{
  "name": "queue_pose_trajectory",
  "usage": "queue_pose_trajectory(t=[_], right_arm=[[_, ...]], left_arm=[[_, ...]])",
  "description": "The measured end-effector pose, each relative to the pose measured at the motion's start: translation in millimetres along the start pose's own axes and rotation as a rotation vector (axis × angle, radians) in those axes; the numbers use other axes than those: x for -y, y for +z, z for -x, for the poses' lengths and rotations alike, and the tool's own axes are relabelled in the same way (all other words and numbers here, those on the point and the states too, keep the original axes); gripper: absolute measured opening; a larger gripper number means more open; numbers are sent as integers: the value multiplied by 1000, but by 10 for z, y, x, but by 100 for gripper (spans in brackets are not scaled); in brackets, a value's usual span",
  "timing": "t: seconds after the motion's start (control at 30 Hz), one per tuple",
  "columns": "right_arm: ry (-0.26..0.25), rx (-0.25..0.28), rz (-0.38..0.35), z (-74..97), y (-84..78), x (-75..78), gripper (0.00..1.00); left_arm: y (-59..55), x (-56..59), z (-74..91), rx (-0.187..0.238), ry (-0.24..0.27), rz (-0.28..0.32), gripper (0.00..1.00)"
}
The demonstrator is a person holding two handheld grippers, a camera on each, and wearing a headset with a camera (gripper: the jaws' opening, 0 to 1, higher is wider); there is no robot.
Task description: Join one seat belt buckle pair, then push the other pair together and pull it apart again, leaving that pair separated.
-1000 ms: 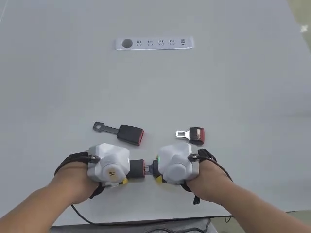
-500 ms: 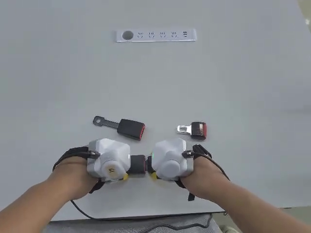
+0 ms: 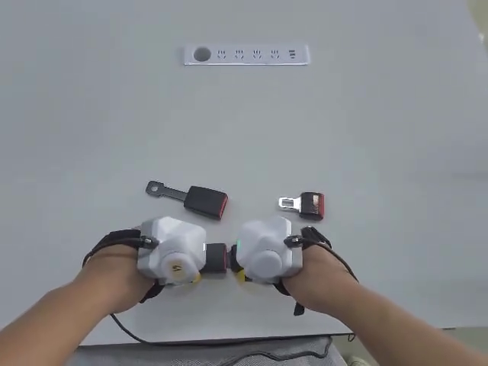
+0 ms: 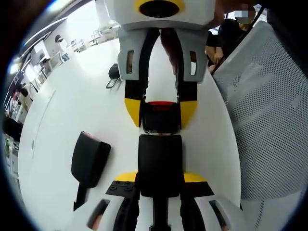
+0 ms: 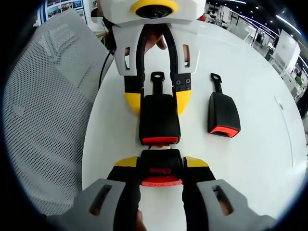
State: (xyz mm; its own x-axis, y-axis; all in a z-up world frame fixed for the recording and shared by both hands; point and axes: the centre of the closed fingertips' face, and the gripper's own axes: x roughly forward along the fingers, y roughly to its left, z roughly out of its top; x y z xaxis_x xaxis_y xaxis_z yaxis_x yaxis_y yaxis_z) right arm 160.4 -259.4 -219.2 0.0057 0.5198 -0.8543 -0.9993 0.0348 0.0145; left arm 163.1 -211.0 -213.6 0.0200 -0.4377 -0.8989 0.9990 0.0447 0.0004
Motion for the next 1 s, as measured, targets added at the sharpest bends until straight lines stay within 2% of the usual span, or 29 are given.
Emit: queue_pose_trajectory(t=[0.17,0.2,0.33,1.0], right_arm=[[-4,6,9,28,-8,27,31],[-6,15,10,86,12,15,31],[-12,18,3,97,20,48,31],[-9,31,-17,160,29,24,31]], left_arm=[[-6,-7,2,14,-3,20,32],[-8,-10,4,23,-1,27,32],[-13,-10,1,51,2,43,31],[-11,4,20,72,-1,49,31]])
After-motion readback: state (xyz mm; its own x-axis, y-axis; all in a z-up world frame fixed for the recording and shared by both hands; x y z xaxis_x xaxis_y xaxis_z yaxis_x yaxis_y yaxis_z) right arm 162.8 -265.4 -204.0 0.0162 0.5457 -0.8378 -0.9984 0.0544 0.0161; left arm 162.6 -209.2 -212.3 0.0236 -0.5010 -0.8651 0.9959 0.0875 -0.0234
